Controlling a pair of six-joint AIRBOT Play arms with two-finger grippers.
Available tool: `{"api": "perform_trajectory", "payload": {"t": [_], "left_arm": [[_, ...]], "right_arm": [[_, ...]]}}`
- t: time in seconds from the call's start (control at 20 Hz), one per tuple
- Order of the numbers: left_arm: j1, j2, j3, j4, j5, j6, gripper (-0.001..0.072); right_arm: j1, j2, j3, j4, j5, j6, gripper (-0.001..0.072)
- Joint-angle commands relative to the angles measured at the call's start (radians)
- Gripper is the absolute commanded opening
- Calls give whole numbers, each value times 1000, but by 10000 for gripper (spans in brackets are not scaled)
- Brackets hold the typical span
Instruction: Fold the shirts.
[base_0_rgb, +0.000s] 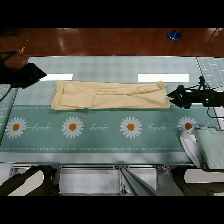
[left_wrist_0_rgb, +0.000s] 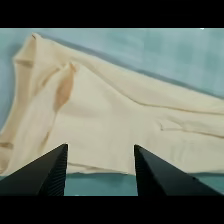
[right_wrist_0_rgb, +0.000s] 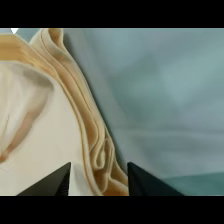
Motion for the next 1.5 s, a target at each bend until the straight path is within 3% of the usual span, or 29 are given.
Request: {"api": "perform_trajectory", "payload": {"t": [0.0, 0.1, 0.15, 0.25, 0.35, 0.4, 0.5, 0.55, 0.7, 1.0, 1.2, 1.3, 1.45], "left_arm": [[-143, 36, -71, 2, 61, 5, 508], [-207, 23, -71, 2, 113, 3, 508], [-230, 16, -71, 2, 135, 3, 508], [-267, -1, -71, 2, 154, 3, 508], [-293, -13, -71, 2, 153, 3, 502], [-303, -17, -71, 2, 153, 3, 426], [-325, -30, -71, -15, 165, 4, 77], [-343, -45, -70, -43, 187, 7, 28], [-433, -130, -48, -128, 227, 7, 28], [-731, -457, 147, -272, 182, 5, 28], [-937, -628, 300, -340, 142, -16, 28], [-1020, -694, 344, -374, 145, -59, 28], [-1101, -761, 379, -478, 116, -55, 28]], "right_arm": [[53, -77, 20, 41, -8, -7, 418], [95, -111, 43, 74, 20, -33, 396], [123, -120, 56, 92, 37, -59, 311], [165, -119, 98, 114, 82, -140, 22], [175, -101, 155, 105, 148, -142, 19], [175, -65, 158, 103, 156, -133, 19], [172, 49, 158, -16, 165, -84, 19], [178, 114, 155, -104, 183, -41, 19], [206, 369, 69, -281, 219, 56, 19], [213, 903, -142, -260, 250, 204, 19], [213, 1044, -149, -225, 282, 248, 19], [213, 1057, -149, -196, 281, 248, 19], [213, 1057, -149, -179, 261, 243, 19]]}}
